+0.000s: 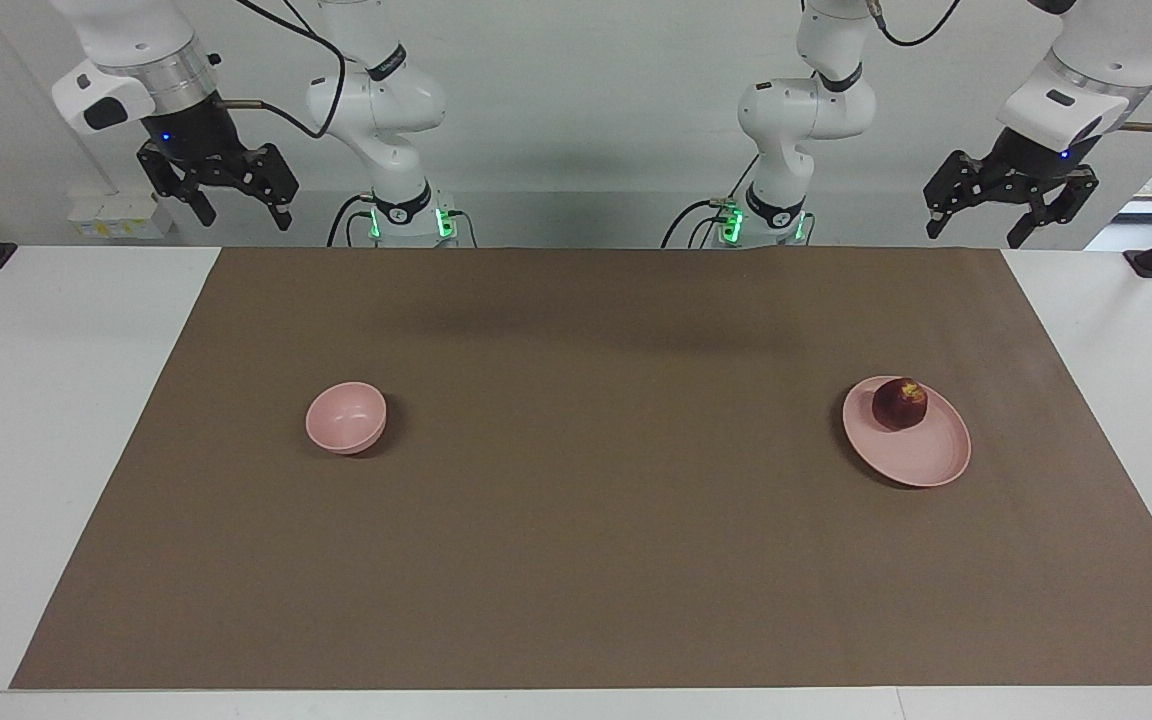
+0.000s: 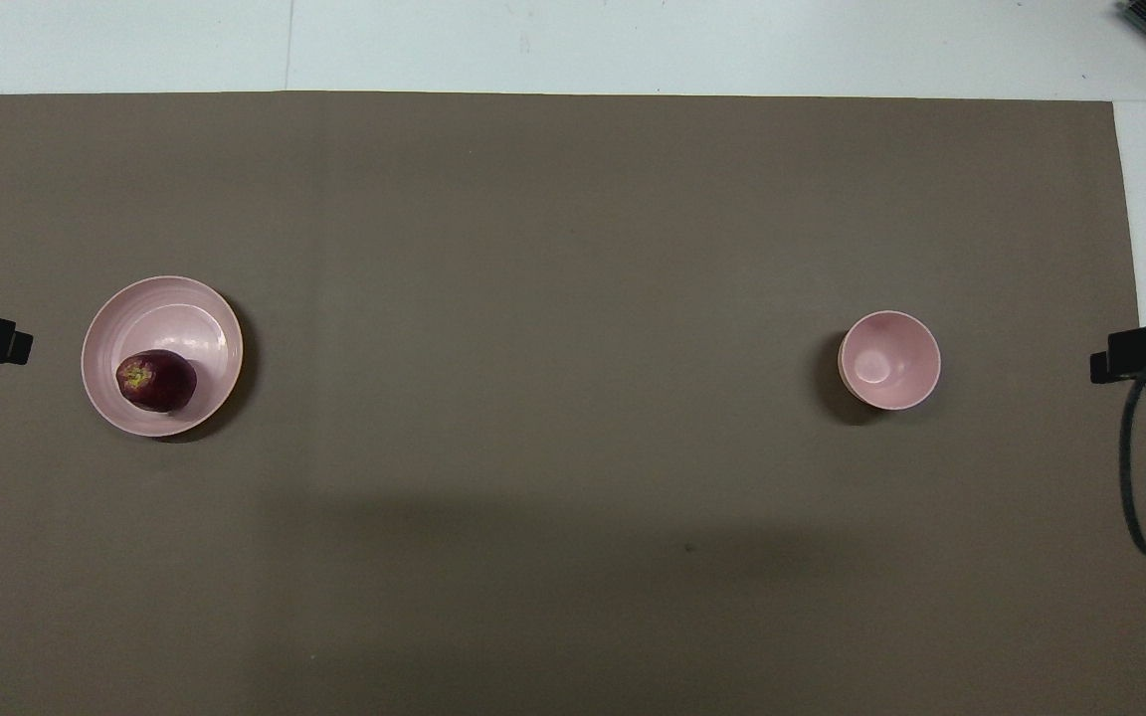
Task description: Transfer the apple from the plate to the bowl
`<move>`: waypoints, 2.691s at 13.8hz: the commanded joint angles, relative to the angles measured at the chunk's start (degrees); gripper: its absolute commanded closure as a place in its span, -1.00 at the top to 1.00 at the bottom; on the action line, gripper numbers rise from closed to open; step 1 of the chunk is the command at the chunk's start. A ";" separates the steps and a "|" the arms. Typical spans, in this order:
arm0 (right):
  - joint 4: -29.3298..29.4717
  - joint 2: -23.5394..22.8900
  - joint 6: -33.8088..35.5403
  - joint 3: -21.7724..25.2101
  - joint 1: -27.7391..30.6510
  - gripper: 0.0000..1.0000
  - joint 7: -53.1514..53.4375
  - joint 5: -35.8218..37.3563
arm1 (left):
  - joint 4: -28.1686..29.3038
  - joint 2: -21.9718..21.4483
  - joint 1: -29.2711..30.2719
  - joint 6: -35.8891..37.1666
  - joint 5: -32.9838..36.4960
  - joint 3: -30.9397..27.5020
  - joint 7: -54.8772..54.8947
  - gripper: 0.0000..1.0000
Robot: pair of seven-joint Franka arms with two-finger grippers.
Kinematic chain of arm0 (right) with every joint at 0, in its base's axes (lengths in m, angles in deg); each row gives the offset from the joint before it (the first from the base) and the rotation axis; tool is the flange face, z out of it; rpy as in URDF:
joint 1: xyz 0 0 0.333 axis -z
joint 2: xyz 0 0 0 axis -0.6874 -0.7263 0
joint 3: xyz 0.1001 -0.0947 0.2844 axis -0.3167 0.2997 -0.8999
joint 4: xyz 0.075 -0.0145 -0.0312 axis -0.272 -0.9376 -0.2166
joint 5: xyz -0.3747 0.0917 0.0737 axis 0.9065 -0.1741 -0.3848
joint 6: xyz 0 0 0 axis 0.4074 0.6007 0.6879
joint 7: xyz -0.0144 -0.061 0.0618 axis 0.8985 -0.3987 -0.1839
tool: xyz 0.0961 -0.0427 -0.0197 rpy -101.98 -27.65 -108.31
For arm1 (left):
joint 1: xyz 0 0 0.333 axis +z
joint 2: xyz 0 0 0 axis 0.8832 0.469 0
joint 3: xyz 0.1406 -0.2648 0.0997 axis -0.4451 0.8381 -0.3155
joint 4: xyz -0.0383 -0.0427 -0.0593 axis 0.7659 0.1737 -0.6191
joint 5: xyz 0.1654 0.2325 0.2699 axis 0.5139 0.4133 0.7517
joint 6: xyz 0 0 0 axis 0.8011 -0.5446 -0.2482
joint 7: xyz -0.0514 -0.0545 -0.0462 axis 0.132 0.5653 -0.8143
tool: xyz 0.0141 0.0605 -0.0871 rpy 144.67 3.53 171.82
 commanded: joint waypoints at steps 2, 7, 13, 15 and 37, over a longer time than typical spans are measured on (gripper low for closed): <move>-1.76 1.27 -0.95 -0.01 0.20 1.00 0.15 -0.90 | 0.20 -0.43 -0.03 0.41 -0.37 -0.33 -0.12 1.00; -1.76 1.27 -0.95 -0.01 0.20 1.00 0.24 -0.90 | 9.31 -4.46 0.32 -8.79 -0.55 -0.25 0.84 1.00; -1.24 1.01 -0.95 -0.01 0.12 1.00 0.41 -0.90 | 24.00 -5.01 1.28 -23.46 -0.55 -0.51 0.84 1.00; -1.24 1.01 -0.95 -0.10 0.12 1.00 0.41 -1.08 | 28.40 -4.74 1.72 -28.66 -0.55 -0.51 0.93 1.00; -1.15 1.01 -0.95 -0.10 0.12 1.00 0.41 -1.16 | 40.54 7.04 6.82 -51.88 -0.99 -0.33 4.62 1.00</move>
